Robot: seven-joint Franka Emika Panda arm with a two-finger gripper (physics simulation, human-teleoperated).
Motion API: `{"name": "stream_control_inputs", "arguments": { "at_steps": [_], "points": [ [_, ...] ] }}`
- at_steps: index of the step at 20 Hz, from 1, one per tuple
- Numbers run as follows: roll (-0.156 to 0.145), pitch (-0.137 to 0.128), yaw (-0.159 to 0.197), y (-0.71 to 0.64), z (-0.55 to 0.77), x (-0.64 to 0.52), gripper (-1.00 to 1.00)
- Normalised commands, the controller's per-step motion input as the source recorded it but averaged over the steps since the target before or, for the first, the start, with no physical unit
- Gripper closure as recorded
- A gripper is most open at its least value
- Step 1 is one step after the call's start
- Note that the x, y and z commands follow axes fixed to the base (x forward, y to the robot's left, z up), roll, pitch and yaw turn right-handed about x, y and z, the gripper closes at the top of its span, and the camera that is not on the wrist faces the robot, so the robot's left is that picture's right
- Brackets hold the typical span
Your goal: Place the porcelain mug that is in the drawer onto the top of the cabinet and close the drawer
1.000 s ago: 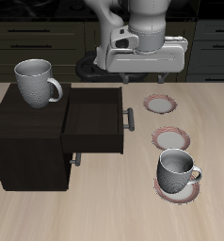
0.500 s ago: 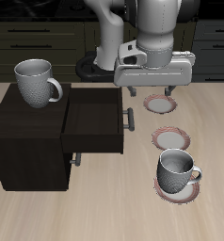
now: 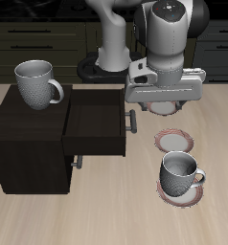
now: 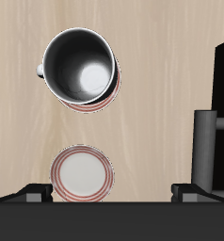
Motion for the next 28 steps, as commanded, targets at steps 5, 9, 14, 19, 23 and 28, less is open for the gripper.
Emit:
{"name": "stream_control_inputs", "arguments": {
  "at_steps": [5, 9, 14, 19, 23, 28],
  "points": [
    [0.004, 0.039, 0.010, 0.06, -0.29, 0.04, -1.00],
    [-0.004, 0.034, 0.011, -0.02, -0.25, 0.04, -1.00],
    [-0.004, 0.031, 0.004, -0.12, -0.23, 0.02, -1.00],
    [-0.043, 0.018, -0.012, -0.33, -0.15, 0.09, -1.00],
    [-0.042, 0.009, -0.004, -0.35, -0.10, 0.02, -1.00],
    [-0.073, 0.001, 0.016, -0.58, -0.12, 0.06, -1.00]
  ]
}}
